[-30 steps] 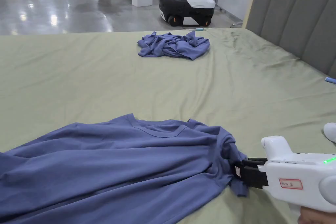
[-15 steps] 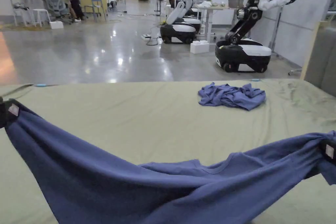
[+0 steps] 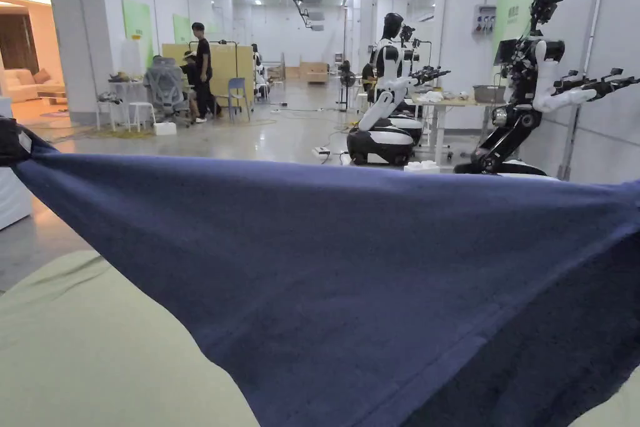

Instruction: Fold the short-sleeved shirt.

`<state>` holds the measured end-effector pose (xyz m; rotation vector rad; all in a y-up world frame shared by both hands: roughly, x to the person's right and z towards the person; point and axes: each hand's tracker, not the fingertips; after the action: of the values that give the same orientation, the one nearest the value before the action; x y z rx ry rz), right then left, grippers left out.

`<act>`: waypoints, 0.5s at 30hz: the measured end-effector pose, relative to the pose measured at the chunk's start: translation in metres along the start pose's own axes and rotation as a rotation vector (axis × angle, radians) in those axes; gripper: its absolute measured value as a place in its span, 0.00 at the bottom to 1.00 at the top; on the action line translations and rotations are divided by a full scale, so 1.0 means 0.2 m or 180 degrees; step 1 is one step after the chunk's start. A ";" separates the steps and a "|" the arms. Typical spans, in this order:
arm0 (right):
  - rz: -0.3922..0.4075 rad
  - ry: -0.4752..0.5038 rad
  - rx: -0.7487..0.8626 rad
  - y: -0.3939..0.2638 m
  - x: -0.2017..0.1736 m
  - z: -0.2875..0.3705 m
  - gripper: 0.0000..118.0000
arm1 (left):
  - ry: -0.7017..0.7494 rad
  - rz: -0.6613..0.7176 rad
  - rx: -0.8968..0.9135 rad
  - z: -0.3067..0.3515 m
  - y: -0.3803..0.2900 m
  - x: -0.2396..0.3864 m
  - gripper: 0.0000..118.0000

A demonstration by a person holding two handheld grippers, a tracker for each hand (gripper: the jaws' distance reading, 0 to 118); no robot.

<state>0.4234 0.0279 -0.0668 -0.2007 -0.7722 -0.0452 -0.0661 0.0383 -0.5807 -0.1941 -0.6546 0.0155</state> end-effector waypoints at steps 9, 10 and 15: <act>0.0083 -0.0155 0.0327 0.35 -0.02 -0.50 0.06 | 0.0137 0.0034 0.0101 -0.47 0.23 0.09 0.01; 0.0071 -0.0181 0.0371 0.37 -0.02 -0.55 0.06 | 0.0136 0.0055 0.0122 -0.52 0.25 0.11 0.01; 0.0041 -0.0228 0.0521 0.43 0.01 -0.71 0.06 | 0.0202 0.0075 0.0273 -0.70 0.28 0.19 0.01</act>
<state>0.5321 0.0847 -0.1777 -0.0520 -0.8420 0.0374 0.0511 0.0724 -0.6778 -0.1191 -0.5872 0.0597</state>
